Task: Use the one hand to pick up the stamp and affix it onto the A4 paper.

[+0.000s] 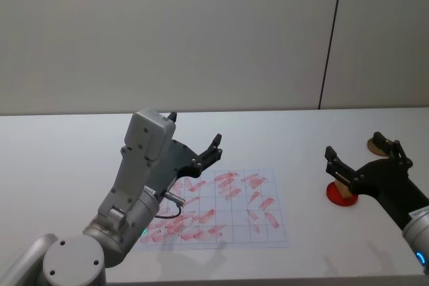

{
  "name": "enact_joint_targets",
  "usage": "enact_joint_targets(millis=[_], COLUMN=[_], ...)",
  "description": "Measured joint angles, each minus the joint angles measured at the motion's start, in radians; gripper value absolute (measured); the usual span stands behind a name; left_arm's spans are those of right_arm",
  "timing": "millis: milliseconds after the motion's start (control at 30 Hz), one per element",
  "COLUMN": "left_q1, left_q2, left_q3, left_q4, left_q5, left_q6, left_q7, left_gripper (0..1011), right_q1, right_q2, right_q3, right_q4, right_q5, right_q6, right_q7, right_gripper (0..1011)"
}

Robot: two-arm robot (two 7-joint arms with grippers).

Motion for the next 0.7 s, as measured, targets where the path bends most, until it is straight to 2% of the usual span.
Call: enact_joint_targets(millis=[700], left_q1=[0.0], left_q2=[0.0], left_q3=[0.0], left_q4=[0.0], left_q5=[0.0], left_q6=[0.0], left_q7=[0.0], left_gripper=[993], right_q1=[0.0], right_q2=[0.0], right_q3=[0.0], right_q4=[0.0], right_q5=[0.0], right_q6=[0.0], right_q7=[0.0], right_gripper=[1001])
